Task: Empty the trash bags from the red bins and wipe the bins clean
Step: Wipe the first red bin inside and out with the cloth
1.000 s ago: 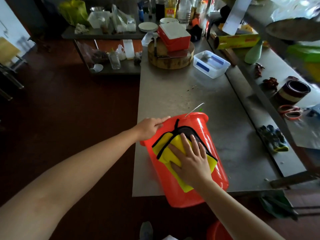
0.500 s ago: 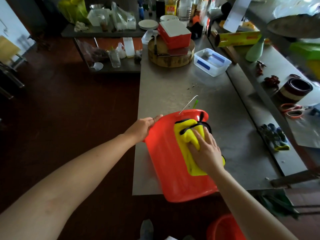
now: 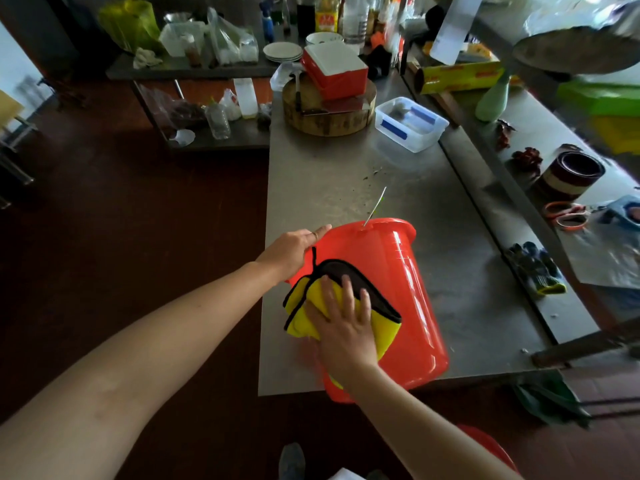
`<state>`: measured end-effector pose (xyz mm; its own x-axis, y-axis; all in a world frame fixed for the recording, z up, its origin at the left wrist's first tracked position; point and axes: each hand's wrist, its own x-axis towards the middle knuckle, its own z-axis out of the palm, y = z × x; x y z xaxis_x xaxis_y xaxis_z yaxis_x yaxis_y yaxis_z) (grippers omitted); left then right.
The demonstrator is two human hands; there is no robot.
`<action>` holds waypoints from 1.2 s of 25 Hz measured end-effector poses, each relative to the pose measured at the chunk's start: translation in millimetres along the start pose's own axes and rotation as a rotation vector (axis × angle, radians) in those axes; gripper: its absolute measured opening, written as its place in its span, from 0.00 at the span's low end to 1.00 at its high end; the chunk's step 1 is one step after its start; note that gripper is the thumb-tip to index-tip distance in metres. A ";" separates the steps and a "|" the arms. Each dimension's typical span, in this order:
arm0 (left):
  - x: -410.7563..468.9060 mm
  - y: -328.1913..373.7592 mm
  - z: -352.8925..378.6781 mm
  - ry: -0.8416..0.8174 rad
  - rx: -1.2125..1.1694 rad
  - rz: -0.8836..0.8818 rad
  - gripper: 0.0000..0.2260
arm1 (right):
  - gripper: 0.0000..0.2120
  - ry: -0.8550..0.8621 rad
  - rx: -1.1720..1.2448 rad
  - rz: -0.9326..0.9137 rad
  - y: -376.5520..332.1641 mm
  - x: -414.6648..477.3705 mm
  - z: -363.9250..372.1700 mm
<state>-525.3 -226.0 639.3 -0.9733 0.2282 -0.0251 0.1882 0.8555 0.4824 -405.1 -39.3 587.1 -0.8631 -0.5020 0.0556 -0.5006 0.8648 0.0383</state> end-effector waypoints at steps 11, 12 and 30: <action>8.9 -2.3 3.4 0.013 -0.239 -0.109 0.16 | 0.26 0.034 0.512 0.496 123.1 -11.8 -15.8; 9.4 0.2 3.7 0.012 -0.191 -0.076 0.16 | 0.26 0.003 0.626 0.569 133.6 -11.1 -15.4; 26.5 14.0 5.3 -0.006 0.034 0.052 0.29 | 0.28 0.106 0.155 0.191 79.7 -40.3 -3.9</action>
<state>-547.8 -205.5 640.8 -0.9613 0.2753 -0.0057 0.2429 0.8576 0.4534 -410.0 49.9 591.8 -0.9353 -0.3199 0.1512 -0.3403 0.9304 -0.1363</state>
